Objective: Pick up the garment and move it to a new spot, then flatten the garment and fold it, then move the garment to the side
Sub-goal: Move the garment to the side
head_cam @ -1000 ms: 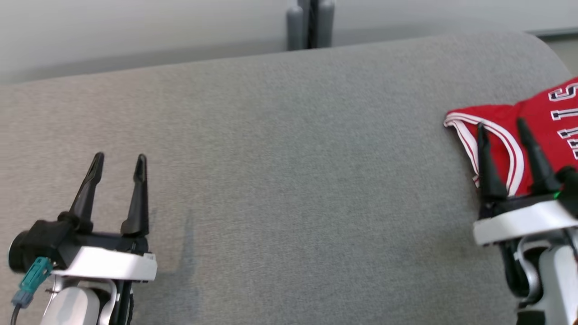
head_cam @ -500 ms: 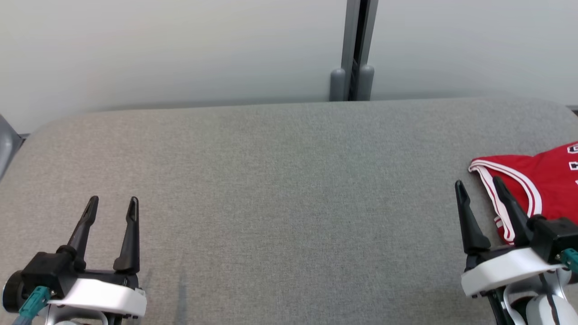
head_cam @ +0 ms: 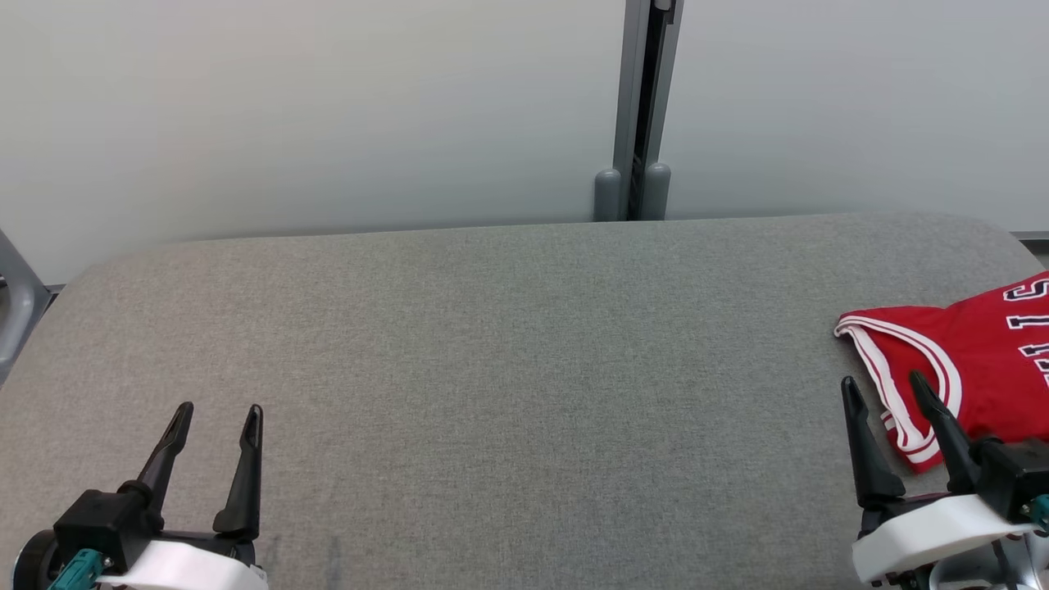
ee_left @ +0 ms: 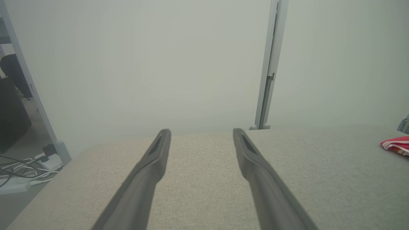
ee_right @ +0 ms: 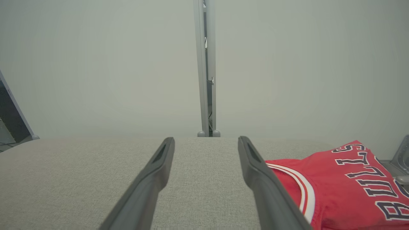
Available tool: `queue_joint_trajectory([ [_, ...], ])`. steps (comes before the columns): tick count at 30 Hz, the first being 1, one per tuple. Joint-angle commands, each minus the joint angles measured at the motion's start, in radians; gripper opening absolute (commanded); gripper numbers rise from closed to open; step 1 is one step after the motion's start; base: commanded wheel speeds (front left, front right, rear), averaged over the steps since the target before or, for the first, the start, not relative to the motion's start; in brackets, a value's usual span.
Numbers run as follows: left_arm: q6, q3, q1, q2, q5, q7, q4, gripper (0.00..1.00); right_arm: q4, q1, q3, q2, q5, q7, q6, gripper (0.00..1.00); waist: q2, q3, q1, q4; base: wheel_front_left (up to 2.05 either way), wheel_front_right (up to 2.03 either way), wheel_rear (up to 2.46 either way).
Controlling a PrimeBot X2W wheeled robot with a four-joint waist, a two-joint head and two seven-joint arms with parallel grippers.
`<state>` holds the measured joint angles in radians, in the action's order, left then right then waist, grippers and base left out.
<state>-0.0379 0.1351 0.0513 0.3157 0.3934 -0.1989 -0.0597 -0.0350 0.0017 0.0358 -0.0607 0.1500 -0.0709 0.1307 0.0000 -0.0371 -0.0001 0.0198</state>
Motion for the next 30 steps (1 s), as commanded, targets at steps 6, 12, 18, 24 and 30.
queue_joint_trajectory([
  [6, -0.008, 0.000, 0.006, 0.012, 0.009, 0.010, 0.002, 1.00, 0.013, 0.013, 0.009, 0.004, 0.008, 0.008, 0.000, 1.00, 0.0000, -0.001, 0.0001, -0.009, 0.00, 0.00, 0.00],
  [12, -0.012, 0.003, 0.013, 0.014, 0.014, 0.012, 0.002, 1.00, 0.011, 0.009, 0.007, 0.006, 0.017, 0.011, 0.000, 1.00, 0.0000, -0.001, 0.0001, -0.014, 0.00, 0.00, 0.00],
  [18, -0.014, 0.004, 0.006, 0.018, 0.018, 0.013, 0.000, 1.00, 0.006, -0.001, 0.002, 0.007, 0.019, 0.014, 0.000, 1.00, 0.0000, 0.002, 0.0001, -0.016, 0.00, 0.00, 0.00],
  [24, -0.017, 0.007, 0.003, 0.022, 0.020, 0.015, -0.001, 1.00, 0.002, -0.003, -0.001, 0.007, 0.021, 0.013, 0.000, 1.00, 0.0000, 0.004, 0.0001, -0.013, 0.00, 0.00, 0.00],
  [30, -0.022, 0.008, 0.005, 0.025, 0.024, 0.015, 0.000, 1.00, 0.001, -0.008, -0.006, 0.007, 0.026, 0.010, 0.000, 1.00, 0.0000, 0.006, 0.0001, -0.012, 0.00, 0.00, 0.00],
])
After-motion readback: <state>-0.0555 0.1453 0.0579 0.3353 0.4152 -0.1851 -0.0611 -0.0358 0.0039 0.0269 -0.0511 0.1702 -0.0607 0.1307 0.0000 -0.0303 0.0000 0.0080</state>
